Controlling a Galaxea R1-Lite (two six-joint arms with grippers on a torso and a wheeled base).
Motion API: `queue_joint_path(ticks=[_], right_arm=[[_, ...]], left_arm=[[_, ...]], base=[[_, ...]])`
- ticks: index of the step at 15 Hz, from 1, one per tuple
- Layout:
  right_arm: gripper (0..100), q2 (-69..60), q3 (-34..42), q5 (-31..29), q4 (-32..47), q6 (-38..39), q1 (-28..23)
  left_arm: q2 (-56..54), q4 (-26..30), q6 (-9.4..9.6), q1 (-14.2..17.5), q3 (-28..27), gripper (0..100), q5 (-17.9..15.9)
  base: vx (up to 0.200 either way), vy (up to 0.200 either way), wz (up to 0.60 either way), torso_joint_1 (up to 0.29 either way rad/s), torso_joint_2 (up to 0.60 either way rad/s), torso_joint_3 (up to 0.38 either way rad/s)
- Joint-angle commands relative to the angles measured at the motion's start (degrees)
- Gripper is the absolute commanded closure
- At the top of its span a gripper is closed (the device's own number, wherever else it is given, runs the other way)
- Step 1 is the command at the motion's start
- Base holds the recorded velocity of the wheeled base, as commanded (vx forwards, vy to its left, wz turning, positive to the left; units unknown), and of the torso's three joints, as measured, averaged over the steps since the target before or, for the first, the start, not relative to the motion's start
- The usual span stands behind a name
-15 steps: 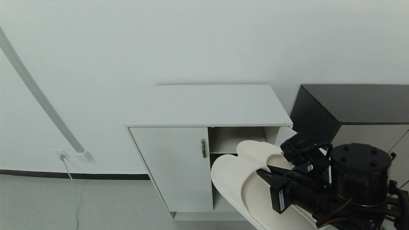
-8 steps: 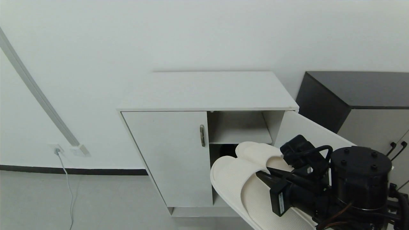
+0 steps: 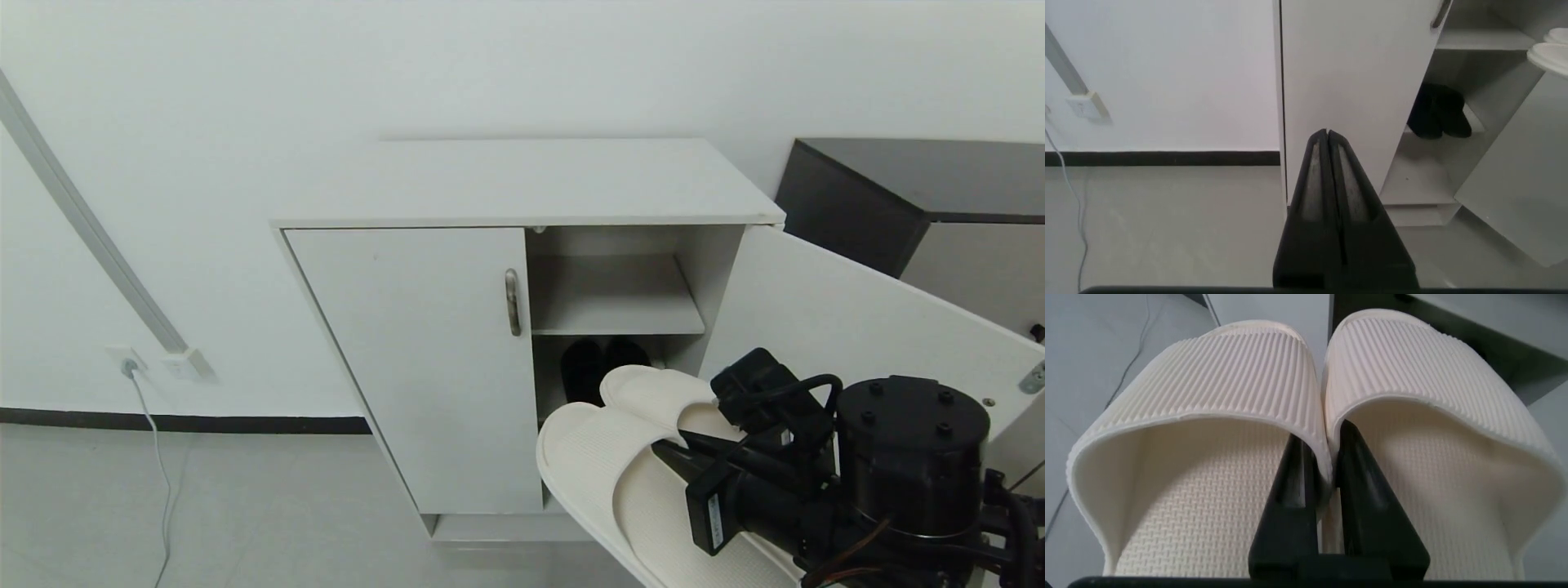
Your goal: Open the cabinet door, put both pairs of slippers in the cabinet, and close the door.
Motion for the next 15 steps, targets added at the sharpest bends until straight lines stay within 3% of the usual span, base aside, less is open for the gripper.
queue_joint_path(ticks=[1, 9, 15], right_arm=[[100, 0.2, 0.0, 0.0, 0.0, 0.0, 0.0], [100, 0.2, 0.3, 0.0, 0.0, -0.3, 0.0], [100, 0.2, 0.3, 0.0, 0.0, -0.3, 0.0]], left_arm=[[0.1, 0.0, -0.02, 0.0, 0.0, 100, 0.1], [0.1, 0.0, -0.02, 0.0, 0.0, 100, 0.1], [0.1, 0.0, -0.02, 0.1, 0.0, 100, 0.0]], base=[[0.0, 0.0, 0.0, -0.149, 0.49, 0.315], [0.0, 0.0, 0.0, -0.121, 0.46, 0.342], [0.0, 0.0, 0.0, -0.035, 0.41, 0.369]])
